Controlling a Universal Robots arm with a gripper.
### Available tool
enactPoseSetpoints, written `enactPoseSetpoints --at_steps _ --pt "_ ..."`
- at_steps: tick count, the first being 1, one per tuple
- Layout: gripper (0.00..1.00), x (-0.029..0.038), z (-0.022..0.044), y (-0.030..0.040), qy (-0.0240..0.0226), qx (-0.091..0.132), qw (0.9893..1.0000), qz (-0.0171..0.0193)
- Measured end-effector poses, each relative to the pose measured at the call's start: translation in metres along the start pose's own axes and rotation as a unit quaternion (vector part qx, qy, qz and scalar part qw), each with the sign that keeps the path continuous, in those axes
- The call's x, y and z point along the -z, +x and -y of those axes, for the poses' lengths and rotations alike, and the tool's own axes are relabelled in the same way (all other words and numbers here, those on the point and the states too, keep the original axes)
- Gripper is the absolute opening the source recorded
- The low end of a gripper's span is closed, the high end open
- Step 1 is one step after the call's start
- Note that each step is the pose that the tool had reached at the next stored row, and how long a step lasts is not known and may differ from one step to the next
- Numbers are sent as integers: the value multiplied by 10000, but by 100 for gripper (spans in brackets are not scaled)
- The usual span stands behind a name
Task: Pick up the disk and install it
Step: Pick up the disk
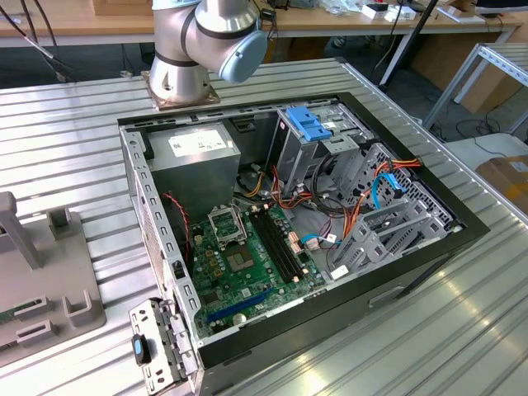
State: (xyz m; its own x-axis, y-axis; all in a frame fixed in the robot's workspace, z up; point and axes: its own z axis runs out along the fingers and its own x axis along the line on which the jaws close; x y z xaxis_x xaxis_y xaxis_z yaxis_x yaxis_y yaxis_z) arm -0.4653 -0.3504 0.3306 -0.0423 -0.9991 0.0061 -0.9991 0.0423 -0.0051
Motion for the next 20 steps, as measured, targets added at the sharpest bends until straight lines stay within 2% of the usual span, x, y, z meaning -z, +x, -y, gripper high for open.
enactPoseSetpoints --at_steps 2,4,5,6,7,12,15,20 --pt "54 -59 0 4 0 20 10000 0" --pt "54 -89 0 3 0 39 10000 2" --pt "54 -92 0 4 -3 51 10000 42" --pt "54 -98 0 4 -4 59 9999 115" --pt "54 -97 0 4 -5 61 9999 149" --pt "54 -132 -1 6 -5 60 9999 150" --pt "54 -232 0 21 -6 61 9999 150" --pt "54 -242 0 22 -6 61 9999 150"
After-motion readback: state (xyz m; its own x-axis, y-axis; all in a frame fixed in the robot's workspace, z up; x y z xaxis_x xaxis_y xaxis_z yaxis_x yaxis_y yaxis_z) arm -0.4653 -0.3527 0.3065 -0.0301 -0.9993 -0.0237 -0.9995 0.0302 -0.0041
